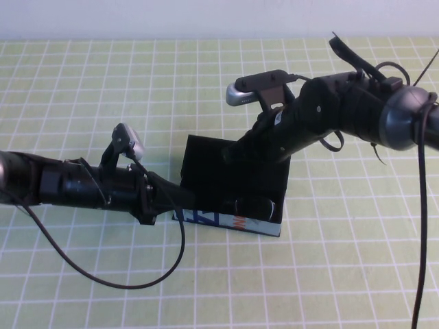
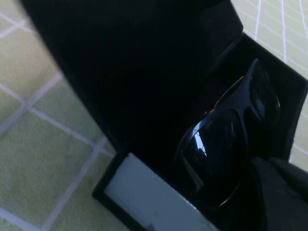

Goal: Take glasses out of glasses case
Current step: Pick up the glasses from the glasses case

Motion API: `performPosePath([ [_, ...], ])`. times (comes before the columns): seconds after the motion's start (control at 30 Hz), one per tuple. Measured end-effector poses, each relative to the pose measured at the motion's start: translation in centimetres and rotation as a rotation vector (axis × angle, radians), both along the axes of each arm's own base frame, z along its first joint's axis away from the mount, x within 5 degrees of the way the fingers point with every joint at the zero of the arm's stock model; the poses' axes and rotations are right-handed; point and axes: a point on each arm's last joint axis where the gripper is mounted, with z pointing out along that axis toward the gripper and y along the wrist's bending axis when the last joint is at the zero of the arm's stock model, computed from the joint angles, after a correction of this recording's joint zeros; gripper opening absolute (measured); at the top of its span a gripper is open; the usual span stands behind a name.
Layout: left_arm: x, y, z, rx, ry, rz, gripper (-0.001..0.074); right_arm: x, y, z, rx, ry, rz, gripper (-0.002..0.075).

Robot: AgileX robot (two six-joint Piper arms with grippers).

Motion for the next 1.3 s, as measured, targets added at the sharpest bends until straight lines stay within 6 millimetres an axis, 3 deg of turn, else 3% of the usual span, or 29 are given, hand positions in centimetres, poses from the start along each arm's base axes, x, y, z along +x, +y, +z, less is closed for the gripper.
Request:
performPosePath([
  [0.23,0.0,0.0,0.0,0.0,0.0,-0.002,-0.0004,1.5,0.1,-2.5,-0.05,0.083,0.01,-0.0015],
  [0.53,0.0,0.0,0.0,0.0,0.001,-0.002,-0.0004,1.6,0.2,-2.5,-0.063,0.091,0.026,-0.0015],
  [0.7,-0.2,-0.1,1.5,-0.024,-0.018,-0.004,-0.0004,1.6,0.3,-1.4,-0.073,0.096,0.052,-0.0015],
  [0.83,-0.1,0.0,3.9,-0.049,-0.002,0.046,-0.0004,1.1,0.1,0.7,-0.066,0.068,0.082,-0.0015],
  [0.97,0.8,0.0,5.1,-0.049,0.046,0.103,-0.0004,0.0,-0.3,3.0,-0.074,0.058,0.131,-0.0015],
  [1.1,2.1,0.1,6.1,-0.023,0.071,0.163,-0.0004,-1.7,-0.1,4.5,-0.108,0.078,0.276,-0.0016],
  [1.3,3.9,0.1,7.0,-0.016,0.104,0.212,-0.0004,-5.1,2.4,5.1,-0.195,0.07,0.583,-0.0015],
])
